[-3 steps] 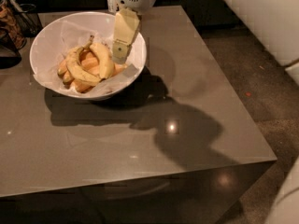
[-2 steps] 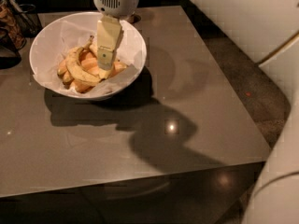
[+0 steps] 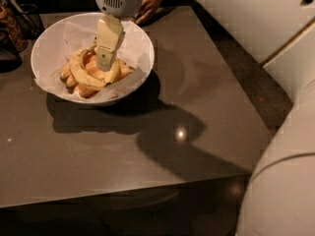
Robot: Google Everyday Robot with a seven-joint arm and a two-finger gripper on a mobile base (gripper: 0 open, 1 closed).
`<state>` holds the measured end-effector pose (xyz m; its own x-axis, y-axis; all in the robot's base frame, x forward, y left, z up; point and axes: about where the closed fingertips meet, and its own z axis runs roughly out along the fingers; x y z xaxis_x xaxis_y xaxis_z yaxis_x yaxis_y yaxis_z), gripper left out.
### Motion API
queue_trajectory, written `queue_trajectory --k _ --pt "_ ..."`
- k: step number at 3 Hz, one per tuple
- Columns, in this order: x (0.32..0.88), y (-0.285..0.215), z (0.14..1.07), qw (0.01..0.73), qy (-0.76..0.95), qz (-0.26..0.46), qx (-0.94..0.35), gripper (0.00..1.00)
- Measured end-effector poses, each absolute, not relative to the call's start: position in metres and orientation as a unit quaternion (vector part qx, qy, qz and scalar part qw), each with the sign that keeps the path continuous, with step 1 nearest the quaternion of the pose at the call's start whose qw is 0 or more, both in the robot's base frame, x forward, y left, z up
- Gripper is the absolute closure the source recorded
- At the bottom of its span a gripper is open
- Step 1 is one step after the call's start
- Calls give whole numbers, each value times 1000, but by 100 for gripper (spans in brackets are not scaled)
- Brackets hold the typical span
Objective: Pick banana from white bowl
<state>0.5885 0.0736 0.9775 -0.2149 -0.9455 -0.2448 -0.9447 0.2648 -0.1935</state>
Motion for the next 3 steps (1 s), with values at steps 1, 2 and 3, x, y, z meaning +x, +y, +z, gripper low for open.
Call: queue_trajectory --k 1,2,3 --pt "596 80 973 155 789 19 -595 0" --pt "603 82 969 152 796 36 -585 0" --pt "607 84 965 148 799 49 -581 10"
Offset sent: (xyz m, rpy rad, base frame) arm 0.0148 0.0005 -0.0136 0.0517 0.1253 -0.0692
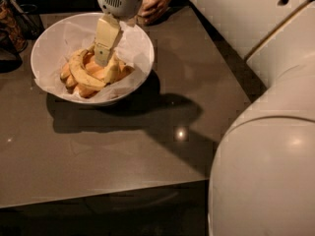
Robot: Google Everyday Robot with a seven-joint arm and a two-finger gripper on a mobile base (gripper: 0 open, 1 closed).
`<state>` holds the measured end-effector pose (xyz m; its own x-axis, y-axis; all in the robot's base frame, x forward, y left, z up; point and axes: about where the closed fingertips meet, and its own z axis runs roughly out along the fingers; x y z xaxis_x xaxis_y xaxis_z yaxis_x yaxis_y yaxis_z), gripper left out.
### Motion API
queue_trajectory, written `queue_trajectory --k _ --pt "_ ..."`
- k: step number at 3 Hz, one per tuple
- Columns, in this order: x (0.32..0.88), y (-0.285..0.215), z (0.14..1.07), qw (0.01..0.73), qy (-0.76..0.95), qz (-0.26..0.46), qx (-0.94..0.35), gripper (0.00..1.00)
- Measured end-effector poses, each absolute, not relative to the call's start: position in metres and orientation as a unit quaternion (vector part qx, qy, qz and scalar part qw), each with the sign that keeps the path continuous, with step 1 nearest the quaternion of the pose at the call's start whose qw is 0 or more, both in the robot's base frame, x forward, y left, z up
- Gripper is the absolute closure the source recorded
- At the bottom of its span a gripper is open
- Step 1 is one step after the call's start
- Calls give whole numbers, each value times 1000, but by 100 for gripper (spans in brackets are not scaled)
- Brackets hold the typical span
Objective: Pick banana from white bowl
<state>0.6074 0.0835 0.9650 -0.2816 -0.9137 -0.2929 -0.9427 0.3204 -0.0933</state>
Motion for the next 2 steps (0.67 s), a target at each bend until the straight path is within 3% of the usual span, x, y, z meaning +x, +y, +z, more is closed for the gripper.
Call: queue_trajectory --k 2 --pt "610 84 962 144 800 55 -579 16"
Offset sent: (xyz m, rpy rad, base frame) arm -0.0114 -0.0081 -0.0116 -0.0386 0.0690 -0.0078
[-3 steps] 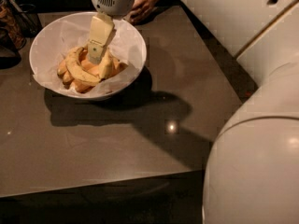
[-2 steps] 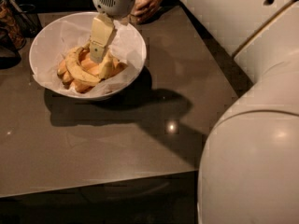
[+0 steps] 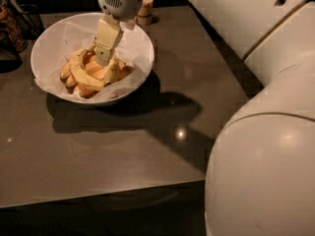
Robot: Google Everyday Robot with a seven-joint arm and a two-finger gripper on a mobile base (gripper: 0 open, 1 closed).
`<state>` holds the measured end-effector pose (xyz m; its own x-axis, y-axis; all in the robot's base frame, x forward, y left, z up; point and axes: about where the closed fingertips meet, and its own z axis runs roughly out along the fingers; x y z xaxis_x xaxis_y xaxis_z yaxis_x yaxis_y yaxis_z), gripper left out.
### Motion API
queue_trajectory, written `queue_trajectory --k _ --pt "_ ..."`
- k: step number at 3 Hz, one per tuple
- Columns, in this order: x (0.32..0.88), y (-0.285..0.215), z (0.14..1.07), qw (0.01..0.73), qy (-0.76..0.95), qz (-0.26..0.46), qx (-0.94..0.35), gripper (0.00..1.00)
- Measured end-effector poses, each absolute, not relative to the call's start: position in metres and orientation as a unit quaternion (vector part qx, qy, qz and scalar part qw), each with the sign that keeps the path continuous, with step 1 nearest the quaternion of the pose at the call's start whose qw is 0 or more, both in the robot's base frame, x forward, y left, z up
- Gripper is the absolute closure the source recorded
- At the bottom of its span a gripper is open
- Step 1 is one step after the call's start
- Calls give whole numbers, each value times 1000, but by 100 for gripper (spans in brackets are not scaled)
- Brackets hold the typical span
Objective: Pick banana from white bowl
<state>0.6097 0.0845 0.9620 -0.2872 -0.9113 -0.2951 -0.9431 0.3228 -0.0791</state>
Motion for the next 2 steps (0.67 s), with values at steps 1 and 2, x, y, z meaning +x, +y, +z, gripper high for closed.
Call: queue_trajectory --k 1,2 --pt "609 88 956 133 802 53 -580 19" --pt "609 90 950 121 804 53 -580 21"
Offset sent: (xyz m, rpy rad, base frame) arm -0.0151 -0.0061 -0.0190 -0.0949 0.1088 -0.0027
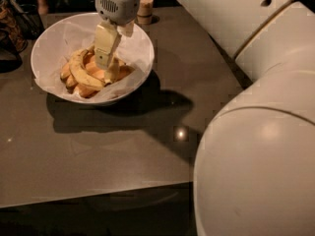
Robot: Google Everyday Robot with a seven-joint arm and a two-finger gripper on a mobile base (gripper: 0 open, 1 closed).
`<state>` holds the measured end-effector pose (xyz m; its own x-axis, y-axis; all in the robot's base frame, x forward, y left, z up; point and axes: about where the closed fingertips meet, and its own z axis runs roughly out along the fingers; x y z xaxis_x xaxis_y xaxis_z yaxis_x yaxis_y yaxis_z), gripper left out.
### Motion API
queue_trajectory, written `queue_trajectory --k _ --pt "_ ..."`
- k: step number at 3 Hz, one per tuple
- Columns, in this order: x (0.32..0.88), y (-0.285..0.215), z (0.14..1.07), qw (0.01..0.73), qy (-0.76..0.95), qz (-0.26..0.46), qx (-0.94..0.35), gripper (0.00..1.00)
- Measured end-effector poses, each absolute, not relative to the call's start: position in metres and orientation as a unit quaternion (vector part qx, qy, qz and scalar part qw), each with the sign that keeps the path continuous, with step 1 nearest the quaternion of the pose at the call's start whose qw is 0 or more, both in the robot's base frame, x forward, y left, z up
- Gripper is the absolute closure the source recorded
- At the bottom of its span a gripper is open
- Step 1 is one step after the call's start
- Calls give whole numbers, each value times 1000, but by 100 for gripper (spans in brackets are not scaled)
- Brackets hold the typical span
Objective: Pick banana from white bowl
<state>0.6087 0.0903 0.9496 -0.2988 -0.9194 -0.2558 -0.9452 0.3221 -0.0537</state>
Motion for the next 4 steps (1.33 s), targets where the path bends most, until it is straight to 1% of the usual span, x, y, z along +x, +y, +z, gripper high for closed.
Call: queue_trajectory --k 4 --pt "612 116 943 90 819 53 -565 20"
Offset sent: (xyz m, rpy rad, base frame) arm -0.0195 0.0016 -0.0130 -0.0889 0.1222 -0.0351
